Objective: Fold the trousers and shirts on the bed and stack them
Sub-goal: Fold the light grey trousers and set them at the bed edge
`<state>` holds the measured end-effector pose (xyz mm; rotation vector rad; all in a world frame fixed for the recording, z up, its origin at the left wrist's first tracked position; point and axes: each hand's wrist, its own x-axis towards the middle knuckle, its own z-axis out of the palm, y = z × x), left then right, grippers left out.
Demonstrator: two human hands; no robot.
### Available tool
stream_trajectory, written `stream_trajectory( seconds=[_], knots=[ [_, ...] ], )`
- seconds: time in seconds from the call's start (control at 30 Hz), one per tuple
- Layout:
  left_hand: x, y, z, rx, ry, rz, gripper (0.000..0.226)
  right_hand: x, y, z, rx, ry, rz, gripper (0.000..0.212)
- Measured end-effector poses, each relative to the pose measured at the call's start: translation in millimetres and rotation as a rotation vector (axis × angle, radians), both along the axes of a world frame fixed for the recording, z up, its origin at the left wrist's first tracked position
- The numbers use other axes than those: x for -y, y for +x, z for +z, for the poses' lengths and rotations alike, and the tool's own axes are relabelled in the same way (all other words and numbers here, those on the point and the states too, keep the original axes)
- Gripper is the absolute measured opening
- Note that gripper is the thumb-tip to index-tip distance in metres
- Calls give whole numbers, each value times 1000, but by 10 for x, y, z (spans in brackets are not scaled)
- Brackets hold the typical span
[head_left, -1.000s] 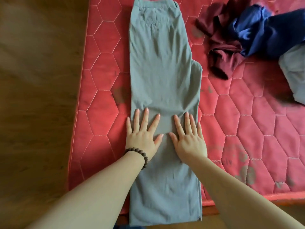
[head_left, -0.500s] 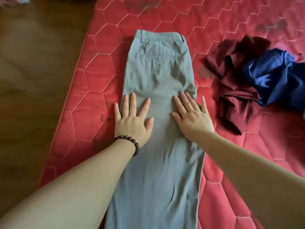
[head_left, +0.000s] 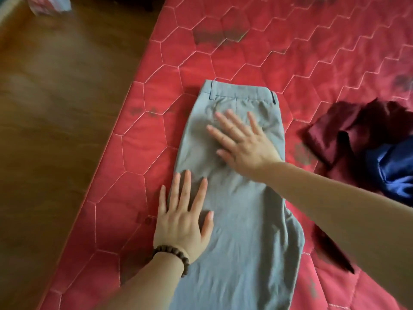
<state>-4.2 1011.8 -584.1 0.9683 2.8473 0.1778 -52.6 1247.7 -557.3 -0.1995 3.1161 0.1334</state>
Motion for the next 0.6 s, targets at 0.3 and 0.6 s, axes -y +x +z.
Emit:
stream_trajectory(
  seconds=[0.3,0.6],
  knots=[
    [-12,-14,19,46,26,11,75,-797,-685,43,120,77,-473,65],
    [-15,-28,72,82,56,23,79,-406,-1283,107,14,-533,-334,51]
  ],
)
